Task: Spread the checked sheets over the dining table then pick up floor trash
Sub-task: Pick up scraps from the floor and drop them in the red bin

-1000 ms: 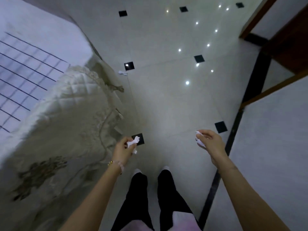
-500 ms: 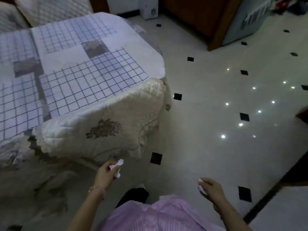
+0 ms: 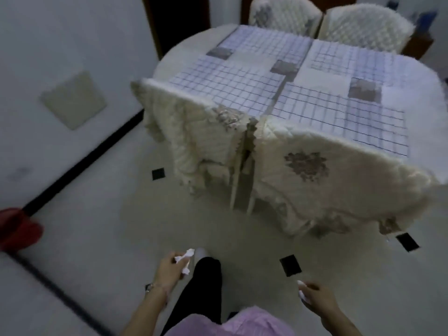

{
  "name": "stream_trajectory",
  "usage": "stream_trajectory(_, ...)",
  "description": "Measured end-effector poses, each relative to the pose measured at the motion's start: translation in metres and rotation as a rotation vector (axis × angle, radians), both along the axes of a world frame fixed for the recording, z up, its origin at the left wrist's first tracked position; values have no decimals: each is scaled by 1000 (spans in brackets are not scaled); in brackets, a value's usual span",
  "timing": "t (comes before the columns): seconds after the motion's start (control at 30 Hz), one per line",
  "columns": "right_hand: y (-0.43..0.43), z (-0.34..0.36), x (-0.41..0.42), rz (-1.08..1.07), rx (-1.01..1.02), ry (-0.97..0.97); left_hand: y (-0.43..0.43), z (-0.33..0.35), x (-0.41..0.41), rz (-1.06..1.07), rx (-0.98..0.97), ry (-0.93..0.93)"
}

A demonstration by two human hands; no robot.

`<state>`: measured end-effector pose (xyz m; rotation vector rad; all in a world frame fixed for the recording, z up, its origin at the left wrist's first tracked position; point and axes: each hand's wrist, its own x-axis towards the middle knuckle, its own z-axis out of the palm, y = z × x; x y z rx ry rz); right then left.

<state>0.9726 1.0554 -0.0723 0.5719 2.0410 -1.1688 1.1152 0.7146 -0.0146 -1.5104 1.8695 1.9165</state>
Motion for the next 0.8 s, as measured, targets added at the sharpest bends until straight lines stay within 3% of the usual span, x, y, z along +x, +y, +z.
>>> stream_trajectory(0.37, -337, 23, -24, 790, -193, 91, -85, -43, 193, 754, 212, -255)
stream_trajectory(0.67, -533, 22, -7, 1051, -188, 69, -177, -27, 213, 1018, 374, -270)
stream_trajectory(0.8, -579, 15, -10, 1039, -77, -3, -261, -24, 208, 1031, 300, -240)
